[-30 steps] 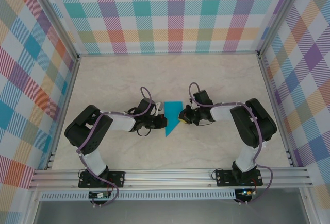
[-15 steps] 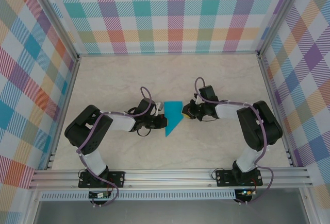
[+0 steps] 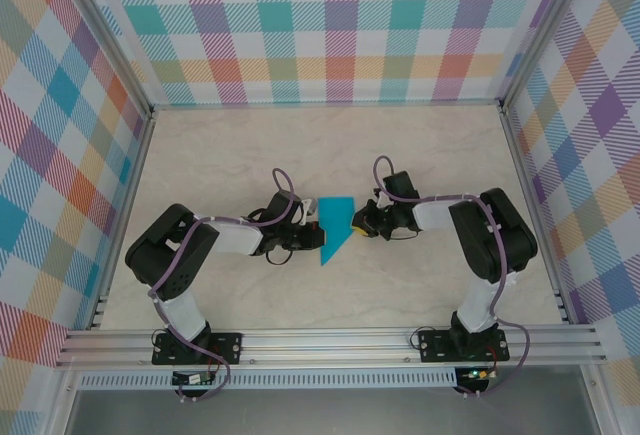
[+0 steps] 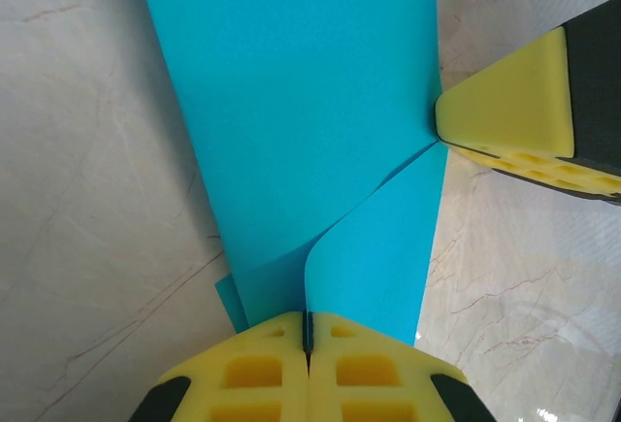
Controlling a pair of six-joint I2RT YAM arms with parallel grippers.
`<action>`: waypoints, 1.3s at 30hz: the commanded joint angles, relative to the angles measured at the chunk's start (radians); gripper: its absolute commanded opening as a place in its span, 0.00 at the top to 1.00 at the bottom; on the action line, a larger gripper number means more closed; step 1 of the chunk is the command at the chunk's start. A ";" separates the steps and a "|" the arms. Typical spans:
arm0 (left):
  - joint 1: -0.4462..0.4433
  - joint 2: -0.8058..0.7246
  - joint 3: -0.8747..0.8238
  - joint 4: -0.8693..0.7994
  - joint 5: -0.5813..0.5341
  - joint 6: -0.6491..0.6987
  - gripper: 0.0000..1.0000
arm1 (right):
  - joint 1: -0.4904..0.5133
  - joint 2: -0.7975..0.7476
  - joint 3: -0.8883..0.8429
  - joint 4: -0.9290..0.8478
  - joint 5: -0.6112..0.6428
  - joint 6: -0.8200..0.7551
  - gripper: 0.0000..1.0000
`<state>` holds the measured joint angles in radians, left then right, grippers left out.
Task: Fold a paper plane with a square sheet of paper (pick it up from the middle)
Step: Third fold the triangle at the center of the table.
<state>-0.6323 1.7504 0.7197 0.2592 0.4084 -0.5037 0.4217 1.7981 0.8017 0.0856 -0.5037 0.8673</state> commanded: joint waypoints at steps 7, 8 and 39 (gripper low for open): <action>0.000 0.041 -0.030 -0.160 -0.077 0.029 1.00 | 0.023 -0.086 0.038 -0.059 -0.057 -0.061 0.91; 0.000 0.043 -0.027 -0.161 -0.076 0.029 1.00 | 0.035 -0.075 0.045 -0.046 -0.068 -0.054 0.91; -0.001 -0.348 0.009 -0.340 -0.167 -0.136 0.77 | 0.063 0.042 0.001 -0.048 0.054 -0.041 0.93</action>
<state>-0.6331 1.4639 0.7433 -0.0898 0.2165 -0.5701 0.4854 1.8271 0.8310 0.0822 -0.5060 0.8295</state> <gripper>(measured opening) 0.235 0.071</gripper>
